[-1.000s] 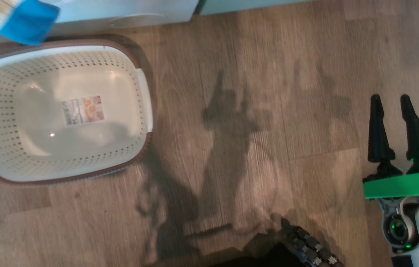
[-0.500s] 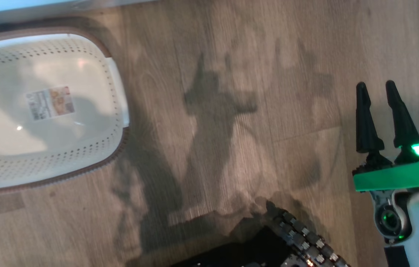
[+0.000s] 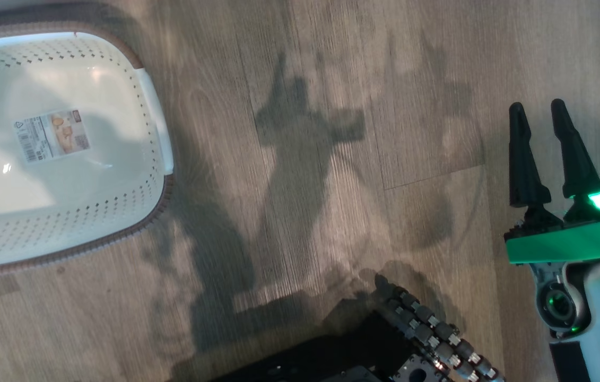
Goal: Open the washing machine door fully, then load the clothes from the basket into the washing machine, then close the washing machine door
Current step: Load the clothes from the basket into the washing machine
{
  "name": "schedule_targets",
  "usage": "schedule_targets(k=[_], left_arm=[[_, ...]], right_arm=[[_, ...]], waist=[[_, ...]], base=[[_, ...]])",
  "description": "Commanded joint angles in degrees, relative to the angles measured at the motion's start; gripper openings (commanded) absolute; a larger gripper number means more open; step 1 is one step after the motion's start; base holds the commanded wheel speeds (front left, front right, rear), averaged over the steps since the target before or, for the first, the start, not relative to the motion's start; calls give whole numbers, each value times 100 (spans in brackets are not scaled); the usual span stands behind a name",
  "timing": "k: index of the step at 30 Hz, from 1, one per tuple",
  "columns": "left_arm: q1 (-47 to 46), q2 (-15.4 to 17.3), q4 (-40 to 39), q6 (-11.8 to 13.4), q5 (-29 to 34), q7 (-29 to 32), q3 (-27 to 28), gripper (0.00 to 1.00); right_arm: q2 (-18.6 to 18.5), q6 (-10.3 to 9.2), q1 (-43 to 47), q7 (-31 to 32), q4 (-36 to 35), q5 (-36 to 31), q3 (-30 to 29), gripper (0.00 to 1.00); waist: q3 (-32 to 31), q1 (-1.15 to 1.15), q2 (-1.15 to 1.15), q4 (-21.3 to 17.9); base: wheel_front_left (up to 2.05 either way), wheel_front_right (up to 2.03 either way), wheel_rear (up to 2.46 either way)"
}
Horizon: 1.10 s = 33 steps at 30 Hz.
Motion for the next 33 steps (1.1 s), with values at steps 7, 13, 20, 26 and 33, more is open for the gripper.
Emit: schedule_targets(k=[7,13,20,26,33], left_arm=[[-183,159,421,-149,-133,365,3,1],[-312,55,721,-146,-203,453,-19,100],[-214,-74,954,-138,-304,387,-33,100],[176,-194,1092,-188,-509,187,37,100],[837,-398,1062,-279,-780,-107,118,100]], right_arm=[[-36,-16,52,-37,-115,46,63,100],[-36,-16,1,-37,-83,33,48,100],[-36,-16,-12,-37,-87,-8,-37,100],[-36,-16,57,-37,-120,-150,-177,100],[-41,-16,189,-37,-156,-328,-365,100]], waist=[[33,0,0,32],[24,0,0,66],[-60,0,0,163],[-258,0,0,366],[-568,0,0,663]], base=[[0,0,0],[0,0,0],[0,0,0],[0,0,0],[0,0,0]])
